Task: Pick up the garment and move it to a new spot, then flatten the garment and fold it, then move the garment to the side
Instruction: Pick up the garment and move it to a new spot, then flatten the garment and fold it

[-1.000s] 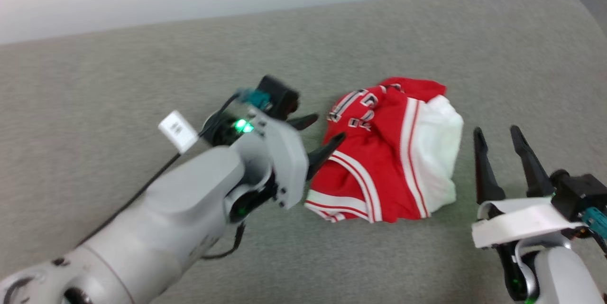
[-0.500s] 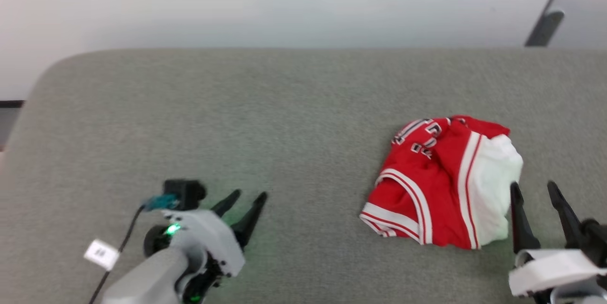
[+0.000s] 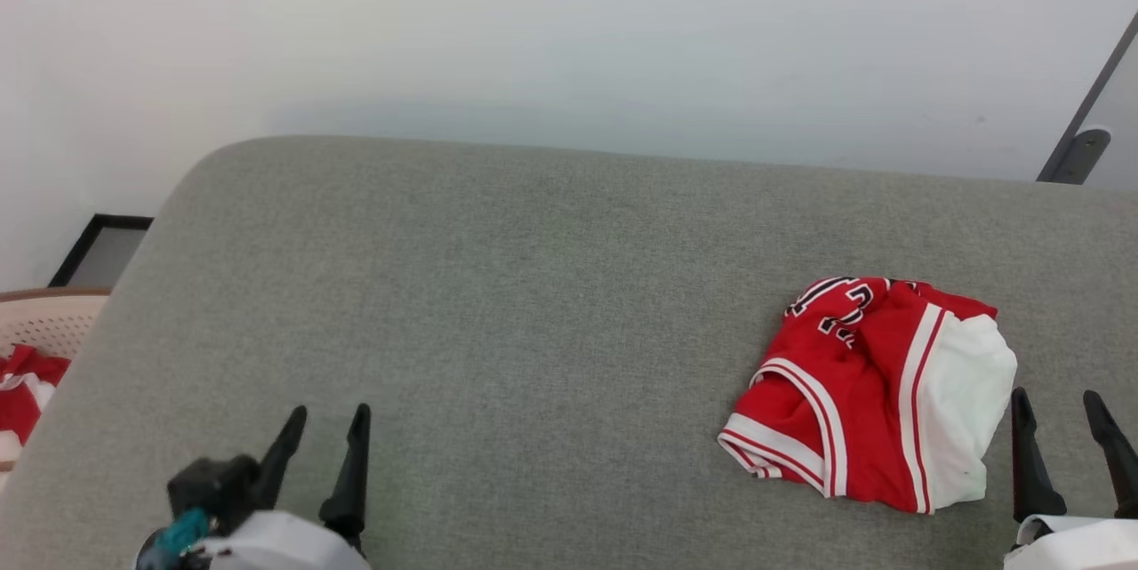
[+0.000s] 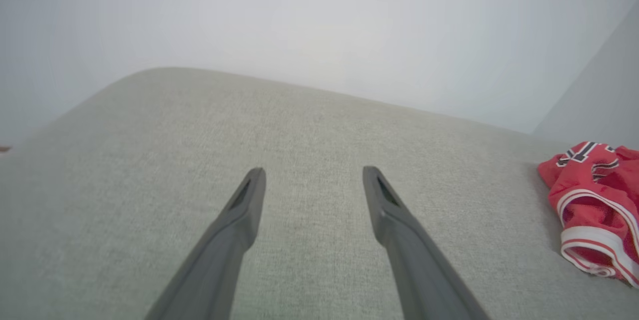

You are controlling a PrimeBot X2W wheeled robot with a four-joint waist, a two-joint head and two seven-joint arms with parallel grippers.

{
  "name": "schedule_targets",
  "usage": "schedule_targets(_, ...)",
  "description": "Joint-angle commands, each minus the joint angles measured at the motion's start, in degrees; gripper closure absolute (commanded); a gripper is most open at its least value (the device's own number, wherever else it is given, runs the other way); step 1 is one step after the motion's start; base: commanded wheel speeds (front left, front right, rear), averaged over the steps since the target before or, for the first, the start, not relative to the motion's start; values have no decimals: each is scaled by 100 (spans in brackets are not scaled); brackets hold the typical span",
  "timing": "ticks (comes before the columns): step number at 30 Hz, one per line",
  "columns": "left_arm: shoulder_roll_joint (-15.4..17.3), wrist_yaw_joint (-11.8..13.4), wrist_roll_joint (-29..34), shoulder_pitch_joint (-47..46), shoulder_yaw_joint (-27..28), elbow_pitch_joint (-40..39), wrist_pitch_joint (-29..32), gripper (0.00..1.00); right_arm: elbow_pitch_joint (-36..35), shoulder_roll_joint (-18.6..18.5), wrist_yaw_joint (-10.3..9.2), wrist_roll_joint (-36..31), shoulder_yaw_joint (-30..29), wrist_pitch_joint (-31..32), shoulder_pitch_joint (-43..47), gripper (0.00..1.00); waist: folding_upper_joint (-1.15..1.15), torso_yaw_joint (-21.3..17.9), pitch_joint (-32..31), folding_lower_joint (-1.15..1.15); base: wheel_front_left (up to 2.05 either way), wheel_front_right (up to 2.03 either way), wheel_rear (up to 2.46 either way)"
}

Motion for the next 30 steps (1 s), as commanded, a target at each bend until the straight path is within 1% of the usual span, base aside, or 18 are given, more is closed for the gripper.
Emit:
schedule_targets(1, -123, 9, 403, 235, 272, -277, 1, 0, -46, -6, -8, 36, -26, -3, -6, 0, 0, -30, -10, 0, 0, 0, 0)
schedule_targets(3, -291, -77, 858, 471, 628, -612, 1, 0, -106, -17, -8, 28, -40, -2, -93, 0, 0, -80, -4, 0, 0, 0, 0)
schedule_targets(5, -418, -158, 1278, 626, 864, -864, 1, 0, -157, -28, -8, 27, -26, -3, -147, 0, 0, -116, -5, 0, 0, 0, 0)
schedule_targets(7, -500, -247, 1677, 747, 996, -1001, 1, 0, -200, -11, -8, 67, 19, -2, -185, 0, 0, -146, -8, 0, 0, 0, 0)
schedule_targets(9, -600, -326, 1948, 810, 1100, -1076, 0, 0, -236, 1, -8, 90, 77, -2, -190, 0, 0, -175, -1, 0, 0, 0, 0)
schedule_targets(10, -600, -326, 1948, 810, 1100, -1076, 0, 0, -236, 1, -8, 90, 77, -2, -190, 0, 0, -175, -1, 0, 0, 0, 0)
schedule_targets(11, -667, -394, 2011, 838, 1151, -1093, 0, 0, -240, -3, -8, 98, 120, -2, -177, 0, 0, -189, 3, 0, 0, 0, 0)
schedule_targets(16, -911, -561, 2343, 937, 1377, -1065, 0, 0, -184, -30, -8, 149, 177, -2, -100, 0, 0, -212, 33, 0, 0, 0, 0)
schedule_targets(24, -1178, -761, 2558, 998, 1635, -1120, 0, 0, -152, -64, -8, 111, 227, -3, -118, 0, 0, -184, 36, 0, 0, 0, 0)
schedule_targets(28, -1288, -800, 2594, 1010, 1734, -1166, 0, 0, -26, -175, -8, 86, 336, 13, -225, 0, 0, -167, 65, 0, 0, 0, 0)
schedule_targets(30, -1344, -812, 2629, 1004, 1746, -1199, 0, 0, 13, -307, -8, 58, 439, 79, -298, 0, 0, -158, 109, 0, 0, 0, 0)
